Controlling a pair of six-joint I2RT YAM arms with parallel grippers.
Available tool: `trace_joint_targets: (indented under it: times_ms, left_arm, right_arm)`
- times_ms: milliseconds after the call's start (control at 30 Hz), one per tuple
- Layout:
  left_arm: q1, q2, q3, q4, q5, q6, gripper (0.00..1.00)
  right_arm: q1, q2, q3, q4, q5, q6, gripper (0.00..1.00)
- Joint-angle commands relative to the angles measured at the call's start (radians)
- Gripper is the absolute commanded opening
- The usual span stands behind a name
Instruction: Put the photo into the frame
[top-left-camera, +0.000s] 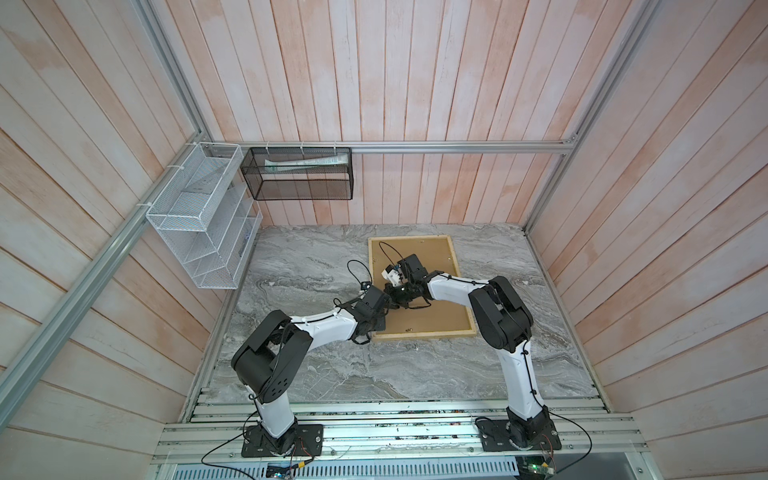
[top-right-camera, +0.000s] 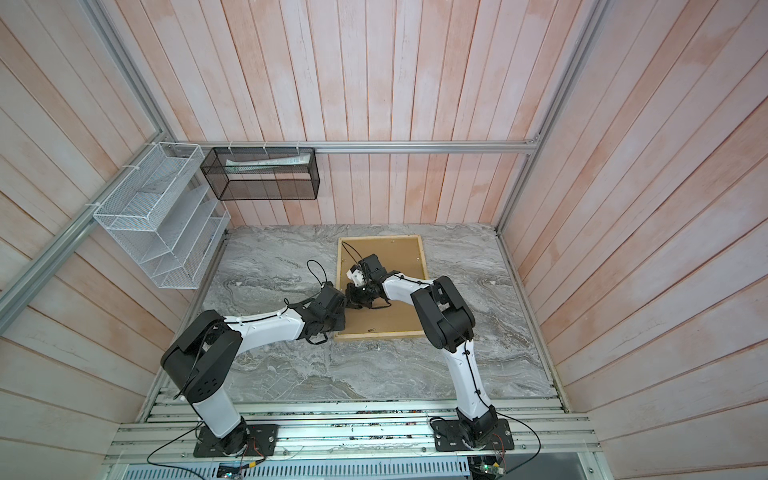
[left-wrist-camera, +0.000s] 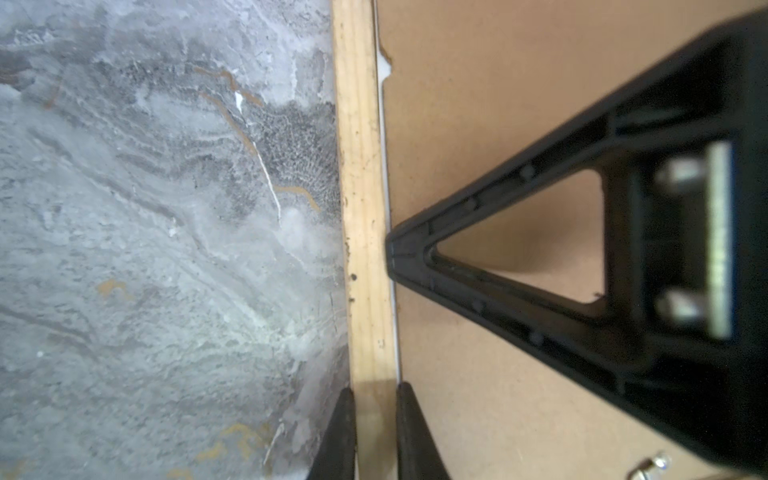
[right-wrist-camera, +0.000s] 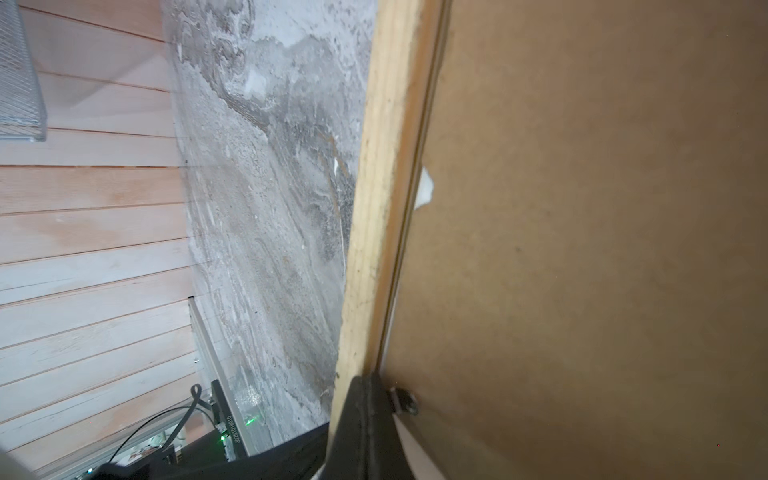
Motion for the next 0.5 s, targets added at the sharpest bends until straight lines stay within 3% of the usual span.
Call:
trace_joint_targets:
  times_ms: [0,233,367,467]
  left_arm:
    - [-0.058,0.023,0.021,0.037,0.246,0.033,0.07]
    - [-0.044,0.023,0.018,0.014,0.214,0.010,0.06]
    - [-0.039,0.022,0.014,-0.001,0.198,-0.002,0.06]
    - [-0.036,0.022,0.010,-0.009,0.189,-0.008,0.06]
  right_arm:
    - [0.035,0.201,-0.135,-0.021,0.230,0.029,0.00]
    - [0.033,0.059,-0.275,0.129,0.134,0.064,0.00]
    - [0.019,-0.018,-0.342,0.221,0.093,0.103,0.12]
    - [0.009,-0.067,-0.369,0.237,0.085,0.111,0.15]
